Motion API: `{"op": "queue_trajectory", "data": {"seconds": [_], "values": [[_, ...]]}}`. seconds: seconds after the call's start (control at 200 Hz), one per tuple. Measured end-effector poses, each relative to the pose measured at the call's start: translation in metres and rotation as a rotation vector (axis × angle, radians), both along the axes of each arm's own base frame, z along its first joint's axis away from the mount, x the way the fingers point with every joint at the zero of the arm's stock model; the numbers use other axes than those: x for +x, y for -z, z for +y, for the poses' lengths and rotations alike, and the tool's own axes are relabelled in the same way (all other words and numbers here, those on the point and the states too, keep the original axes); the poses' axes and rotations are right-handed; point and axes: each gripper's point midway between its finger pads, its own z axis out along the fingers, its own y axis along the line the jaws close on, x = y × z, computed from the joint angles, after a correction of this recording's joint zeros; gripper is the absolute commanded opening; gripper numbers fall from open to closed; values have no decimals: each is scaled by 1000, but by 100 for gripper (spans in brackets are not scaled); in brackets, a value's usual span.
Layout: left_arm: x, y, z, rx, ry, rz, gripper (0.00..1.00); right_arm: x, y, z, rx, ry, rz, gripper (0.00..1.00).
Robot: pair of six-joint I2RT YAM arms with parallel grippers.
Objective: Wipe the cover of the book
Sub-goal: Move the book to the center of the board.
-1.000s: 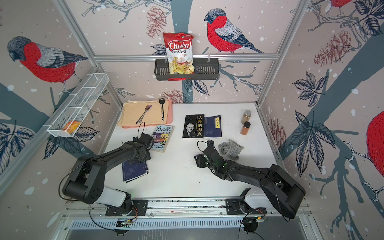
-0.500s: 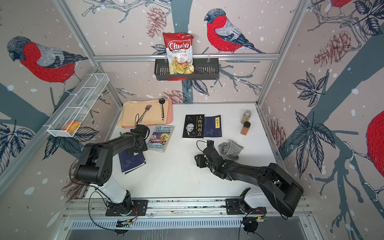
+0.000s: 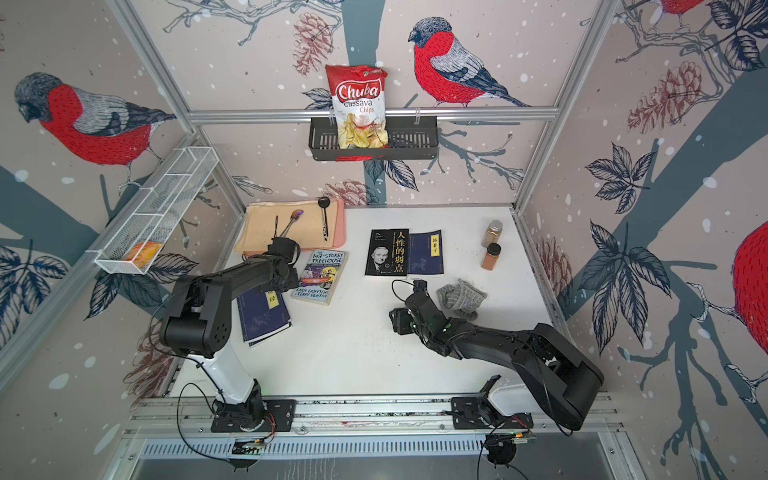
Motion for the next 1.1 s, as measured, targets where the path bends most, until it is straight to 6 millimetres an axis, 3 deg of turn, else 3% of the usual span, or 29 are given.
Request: {"op": "queue_trajectory", "data": {"seconds": [0.25, 0.515, 0.625, 0.79, 0.911, 1.096], "values": [[10, -47, -44, -118, 115, -153, 87, 3, -4, 4, 3, -1, -3, 62], [21, -38, -83, -284, 238, -164, 87, 5, -12, 8, 8, -7, -9, 62], [23, -39, -100, -326, 291, -177, 87, 17, -19, 2, 5, 28, -28, 61], [26, -29, -94, -282, 266, -161, 88, 34, -29, -4, -1, 59, -50, 61], [27, -20, -84, -252, 227, -146, 89, 46, -36, 22, 10, 11, -47, 60], [31, -17, -77, -238, 192, -159, 90, 72, -39, 95, 67, -98, -25, 57]]}}
